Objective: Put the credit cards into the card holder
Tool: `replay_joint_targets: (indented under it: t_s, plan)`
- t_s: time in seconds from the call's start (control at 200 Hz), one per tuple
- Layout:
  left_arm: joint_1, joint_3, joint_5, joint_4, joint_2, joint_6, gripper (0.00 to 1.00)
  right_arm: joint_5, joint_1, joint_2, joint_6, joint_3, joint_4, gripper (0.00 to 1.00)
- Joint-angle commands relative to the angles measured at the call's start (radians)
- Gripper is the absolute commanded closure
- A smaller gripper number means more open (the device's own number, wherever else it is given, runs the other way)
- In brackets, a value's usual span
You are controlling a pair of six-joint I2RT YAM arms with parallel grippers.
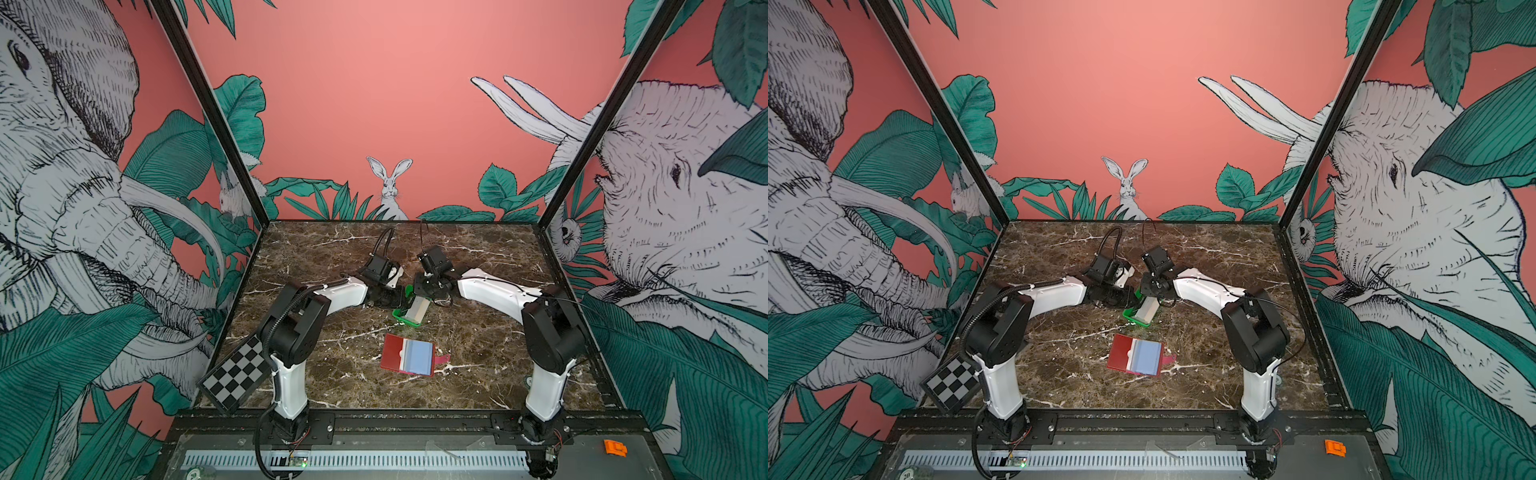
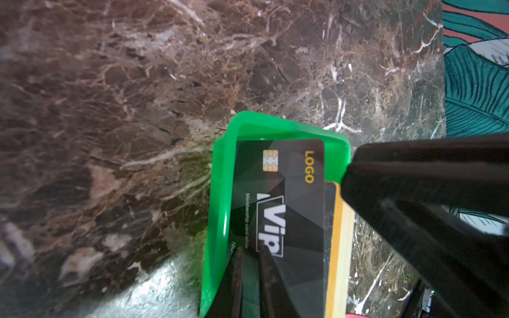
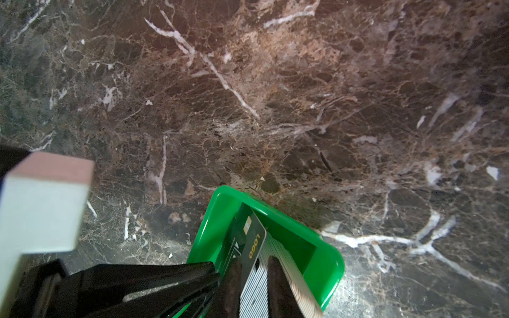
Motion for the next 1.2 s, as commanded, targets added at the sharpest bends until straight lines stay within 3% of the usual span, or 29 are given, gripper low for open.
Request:
replay_joint_targets:
  t_s: [0.0,0.845,1.195]
  plan:
    - [-0.006,0.009,-0.019,-0.050,0.017,0.008,0.85,0.001,-0.006,0.024,0.018,0.023,-0.010,0.82]
    - [-0.007,0.003,-0.044,-0.048,-0.027,0.009,0.86,-0.011,-0.009,0.105,-0.007,0.068,0.043,0.93]
    - [0.006,-0.001,-0.174,-0.071,-0.158,0.071,0.83,-0.048,-0.009,0.164,-0.080,0.137,0.074,0.98]
